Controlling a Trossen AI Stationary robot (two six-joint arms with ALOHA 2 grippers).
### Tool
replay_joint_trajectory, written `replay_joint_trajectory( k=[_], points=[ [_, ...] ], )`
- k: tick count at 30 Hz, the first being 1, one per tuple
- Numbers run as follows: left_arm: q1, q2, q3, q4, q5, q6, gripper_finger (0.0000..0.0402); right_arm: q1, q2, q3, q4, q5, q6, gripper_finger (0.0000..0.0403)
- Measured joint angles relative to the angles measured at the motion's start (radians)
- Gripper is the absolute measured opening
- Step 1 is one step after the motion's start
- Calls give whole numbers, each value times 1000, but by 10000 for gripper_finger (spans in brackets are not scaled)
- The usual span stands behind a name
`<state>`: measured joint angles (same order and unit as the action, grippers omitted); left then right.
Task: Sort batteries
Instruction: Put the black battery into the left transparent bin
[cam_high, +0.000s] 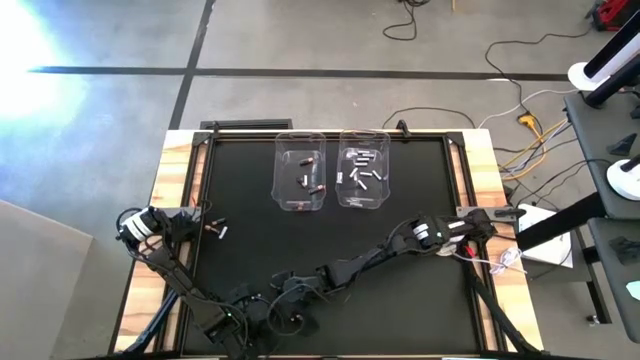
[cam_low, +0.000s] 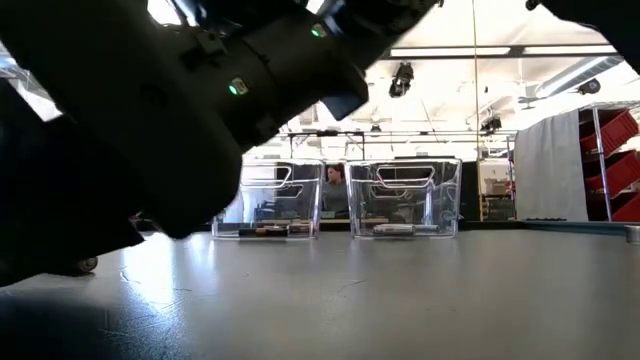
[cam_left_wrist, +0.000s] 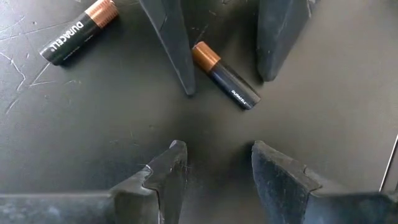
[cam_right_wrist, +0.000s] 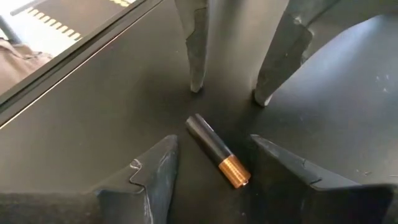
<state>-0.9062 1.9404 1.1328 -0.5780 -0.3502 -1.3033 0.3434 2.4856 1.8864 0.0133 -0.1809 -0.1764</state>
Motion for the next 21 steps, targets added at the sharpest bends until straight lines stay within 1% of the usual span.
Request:
replay_joint_trajectory(
  k=[3,6,9,16,19,21],
  points=[
    [0,0,0,-1,-5,0,163,-5,26,46,-72,-6,5,180],
    [1,1,-1,-1,-34,2,163,-8,44,71,-109,-8,6,161],
    [2,2,-1,-2,-53,3,162,-13,60,67,-115,-5,0,131],
    [2,2,-2,-6,-63,3,157,-22,75,38,-102,19,-1,47],
    [2,2,-2,-6,-61,4,157,-22,75,31,-101,24,2,26],
    [3,2,-2,-8,-42,14,157,-22,75,30,-101,24,10,24]
  ],
)
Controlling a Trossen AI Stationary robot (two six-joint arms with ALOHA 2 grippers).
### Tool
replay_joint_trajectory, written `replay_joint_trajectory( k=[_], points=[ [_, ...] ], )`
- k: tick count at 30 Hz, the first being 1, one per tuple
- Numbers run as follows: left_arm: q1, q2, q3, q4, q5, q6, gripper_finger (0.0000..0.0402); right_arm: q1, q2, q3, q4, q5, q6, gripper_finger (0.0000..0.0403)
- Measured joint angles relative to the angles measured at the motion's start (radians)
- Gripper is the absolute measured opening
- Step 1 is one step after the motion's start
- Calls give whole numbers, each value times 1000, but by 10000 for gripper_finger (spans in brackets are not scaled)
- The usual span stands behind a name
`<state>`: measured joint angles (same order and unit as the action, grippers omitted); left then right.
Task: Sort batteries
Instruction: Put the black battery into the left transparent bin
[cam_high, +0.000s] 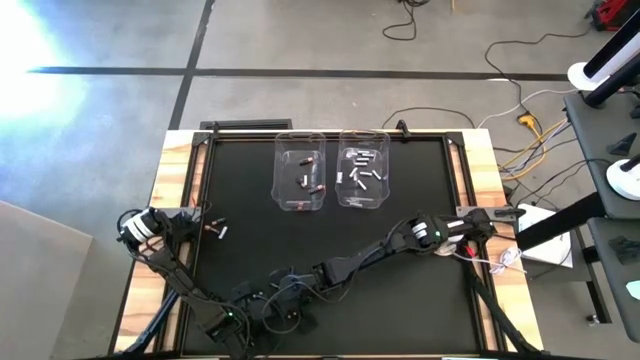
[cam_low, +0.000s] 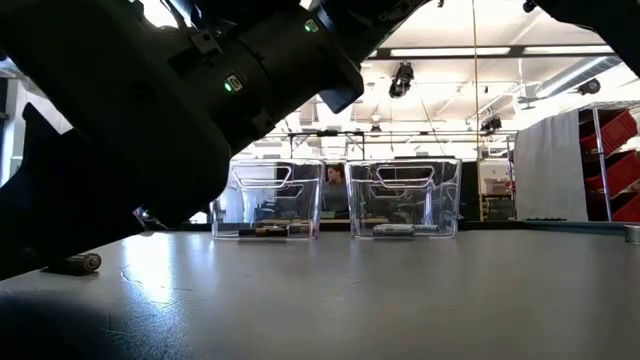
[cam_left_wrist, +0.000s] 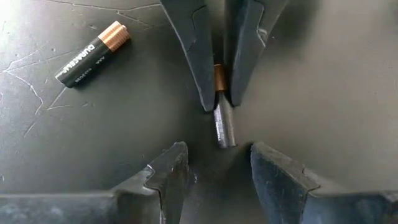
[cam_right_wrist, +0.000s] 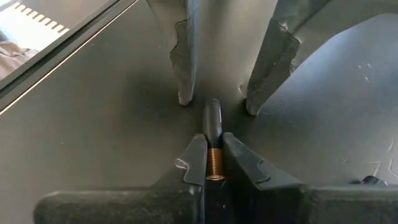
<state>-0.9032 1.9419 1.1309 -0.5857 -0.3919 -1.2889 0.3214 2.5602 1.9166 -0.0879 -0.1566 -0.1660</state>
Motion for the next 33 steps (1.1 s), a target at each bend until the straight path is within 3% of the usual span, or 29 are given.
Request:
replay_joint_trajectory(
  k=[8,18,27,33],
  points=[
    [2,-2,0,-5,39,7,157,12,-77,-4,-35,11,35,27],
    [1,-2,-1,12,47,3,157,-3,-306,-12,-262,16,-2,25],
    [-2,-2,-1,20,23,40,157,-63,-507,-16,-630,265,16,24],
    [-2,-2,-1,21,21,47,157,-180,-650,-14,-773,429,35,25]
  ],
)
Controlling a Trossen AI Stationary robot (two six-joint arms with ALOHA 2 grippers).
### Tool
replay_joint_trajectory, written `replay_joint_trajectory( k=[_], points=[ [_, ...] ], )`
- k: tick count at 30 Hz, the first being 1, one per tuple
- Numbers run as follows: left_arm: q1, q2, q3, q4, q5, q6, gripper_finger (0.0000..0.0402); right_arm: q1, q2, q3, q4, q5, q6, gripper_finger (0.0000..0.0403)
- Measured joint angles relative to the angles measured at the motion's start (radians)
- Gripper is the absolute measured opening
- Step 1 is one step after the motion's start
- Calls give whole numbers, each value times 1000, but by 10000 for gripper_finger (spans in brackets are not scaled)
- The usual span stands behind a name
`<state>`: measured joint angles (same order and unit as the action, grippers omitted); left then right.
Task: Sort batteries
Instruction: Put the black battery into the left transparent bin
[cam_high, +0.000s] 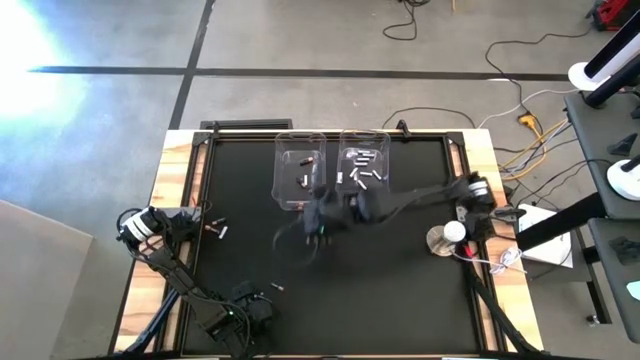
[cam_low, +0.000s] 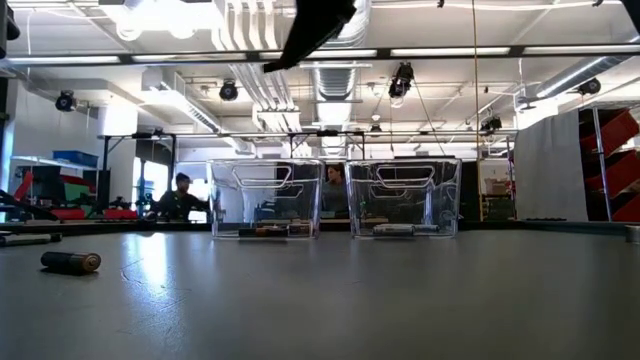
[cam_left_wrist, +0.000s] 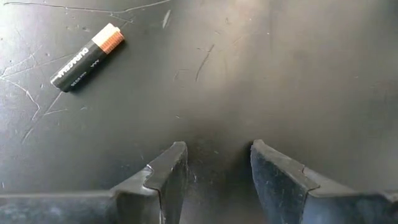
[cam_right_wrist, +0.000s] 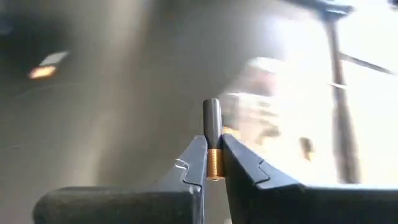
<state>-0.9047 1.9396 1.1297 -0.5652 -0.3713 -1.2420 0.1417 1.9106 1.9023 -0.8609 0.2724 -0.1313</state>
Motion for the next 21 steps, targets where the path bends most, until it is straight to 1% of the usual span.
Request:
replay_joint_trajectory(
  k=[2,4,8,10,12,13,14,18,21],
  points=[
    [0,0,0,-1,-3,2,157,-58,-46,0,-9,25,-9,25],
    [-2,0,0,-1,-4,4,157,-127,-80,0,-2,28,-11,25],
    [-2,0,1,0,-9,41,157,-280,-84,-3,28,3,-7,26],
    [-2,0,1,1,-13,54,157,-351,-55,-7,67,-61,20,26],
    [-2,0,1,2,-20,59,157,-413,-15,-9,121,-182,66,26],
    [-2,1,1,3,-24,61,157,-433,11,-9,160,-230,77,26],
    [-2,1,1,5,-25,62,157,-448,37,-9,203,-256,87,26],
    [-2,1,1,7,-30,59,157,-482,163,17,270,-274,93,27],
    [-2,1,1,9,-32,48,157,-498,252,72,247,-281,77,27]
  ],
)
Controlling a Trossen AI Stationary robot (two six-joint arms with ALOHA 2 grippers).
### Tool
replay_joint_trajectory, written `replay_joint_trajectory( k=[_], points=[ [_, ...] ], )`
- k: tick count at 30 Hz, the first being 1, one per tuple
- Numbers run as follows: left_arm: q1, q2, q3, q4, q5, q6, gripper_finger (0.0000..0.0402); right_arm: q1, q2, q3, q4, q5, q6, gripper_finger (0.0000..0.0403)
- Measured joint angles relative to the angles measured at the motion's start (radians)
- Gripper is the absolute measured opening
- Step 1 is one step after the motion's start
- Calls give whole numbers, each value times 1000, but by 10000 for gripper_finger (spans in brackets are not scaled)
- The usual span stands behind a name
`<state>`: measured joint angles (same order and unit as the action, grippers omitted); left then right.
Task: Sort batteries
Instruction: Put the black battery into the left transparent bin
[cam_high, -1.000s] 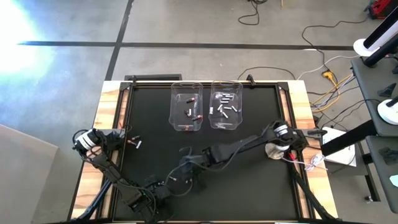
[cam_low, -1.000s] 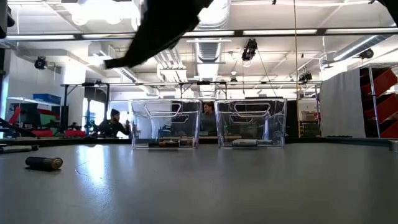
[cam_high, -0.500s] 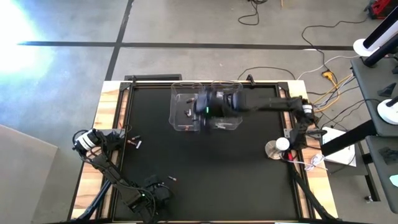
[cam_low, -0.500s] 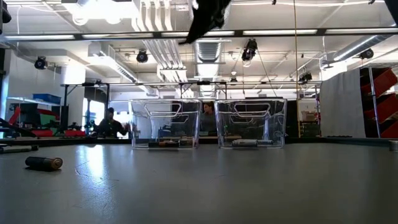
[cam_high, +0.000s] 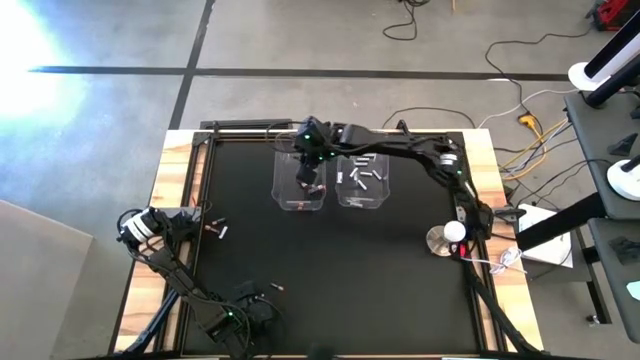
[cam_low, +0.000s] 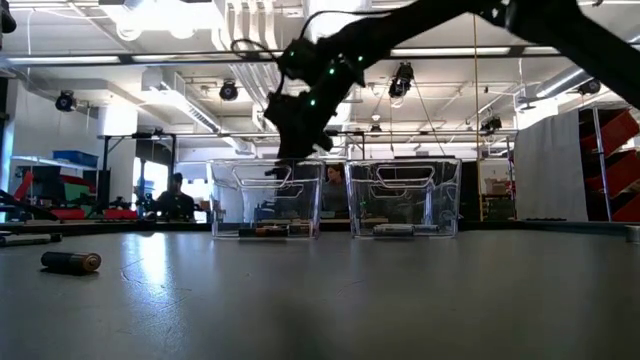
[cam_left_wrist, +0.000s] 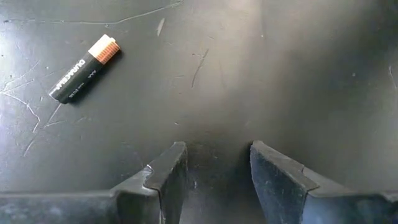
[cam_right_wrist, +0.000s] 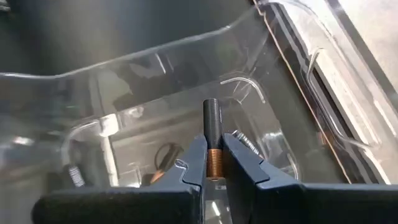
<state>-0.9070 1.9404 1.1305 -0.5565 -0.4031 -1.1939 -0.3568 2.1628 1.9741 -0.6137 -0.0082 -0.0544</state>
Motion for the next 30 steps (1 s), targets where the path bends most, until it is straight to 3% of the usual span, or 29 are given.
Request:
replay_joint_trajectory(
  k=[12,30],
  points=[
    [0,0,0,7,-7,-12,157,-20,226,219,-151,-108,-25,27],
    [-5,2,11,6,-41,69,157,-14,245,174,-167,-123,-40,29]
  ],
)
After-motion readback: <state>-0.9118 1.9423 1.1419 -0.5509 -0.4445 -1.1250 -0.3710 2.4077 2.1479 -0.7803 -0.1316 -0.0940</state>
